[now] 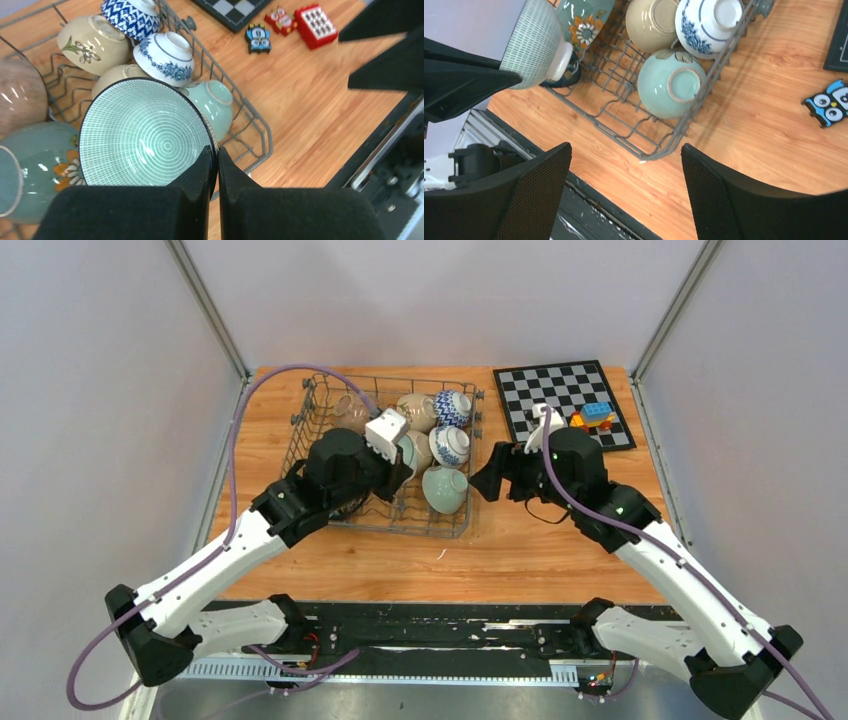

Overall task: Unload the bowls from the dish rack
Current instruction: Place the bowl at the center of the board.

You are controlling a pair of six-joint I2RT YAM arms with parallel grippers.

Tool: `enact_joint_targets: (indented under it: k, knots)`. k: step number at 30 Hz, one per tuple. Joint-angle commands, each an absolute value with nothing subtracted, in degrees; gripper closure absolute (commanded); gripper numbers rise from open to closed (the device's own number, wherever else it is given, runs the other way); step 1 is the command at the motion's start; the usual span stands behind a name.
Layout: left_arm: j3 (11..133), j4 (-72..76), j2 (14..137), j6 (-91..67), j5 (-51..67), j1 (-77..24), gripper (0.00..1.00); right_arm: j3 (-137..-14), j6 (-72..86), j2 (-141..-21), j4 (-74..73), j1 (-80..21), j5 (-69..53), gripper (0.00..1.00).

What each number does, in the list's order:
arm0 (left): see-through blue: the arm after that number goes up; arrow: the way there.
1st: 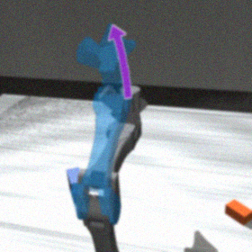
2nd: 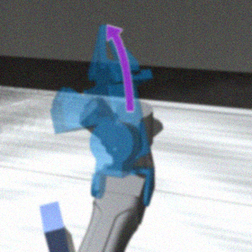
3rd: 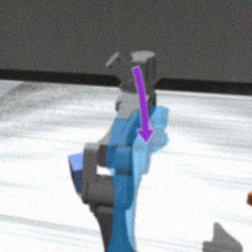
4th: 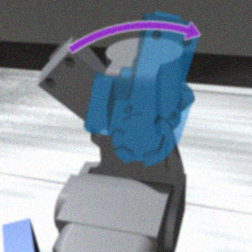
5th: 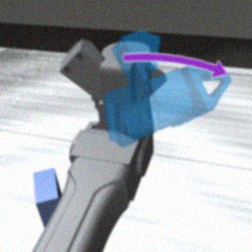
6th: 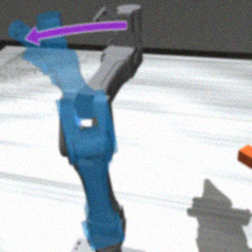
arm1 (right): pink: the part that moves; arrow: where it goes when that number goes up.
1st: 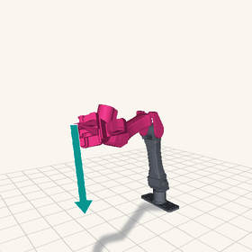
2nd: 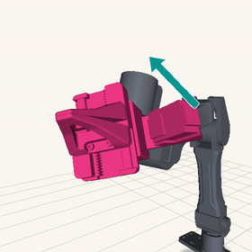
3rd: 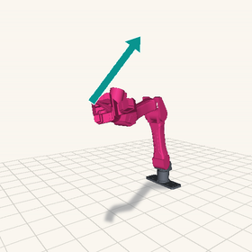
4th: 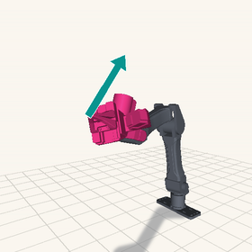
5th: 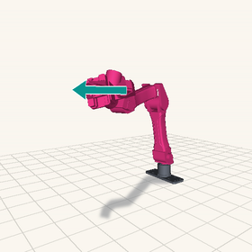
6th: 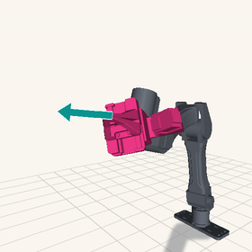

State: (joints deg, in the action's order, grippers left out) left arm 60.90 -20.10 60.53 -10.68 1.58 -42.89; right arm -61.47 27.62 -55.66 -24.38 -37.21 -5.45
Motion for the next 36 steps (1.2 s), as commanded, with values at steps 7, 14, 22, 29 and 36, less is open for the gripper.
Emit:
enact_joint_targets:
  k: [7,14,22,29,36]
  knots:
    - [61.46,-28.17,55.45,22.03,-14.60,-65.64,1.00,-67.31,19.72,-50.67,-38.83,-36.68,-8.44,0.19]
    - [55.65,-27.29,51.81,34.28,-10.87,-72.94,1.00,-76.31,17.70,-56.33,-45.73,-36.93,-14.78,0.25]
    - [53.66,-32.29,52.39,42.51,-15.80,-79.26,1.00,-87.26,11.27,-66.52,-56.00,-46.85,-4.95,0.28]
    - [50.98,-34.07,51.84,45.98,-14.40,-81.53,1.00,-92.51,9.02,-72.27,-57.34,-52.17,-2.81,0.30]
    - [50.43,-34.81,51.20,47.06,-9.75,-81.90,1.00,-92.72,9.61,-77.26,-55.35,-58.07,-0.83,0.34]
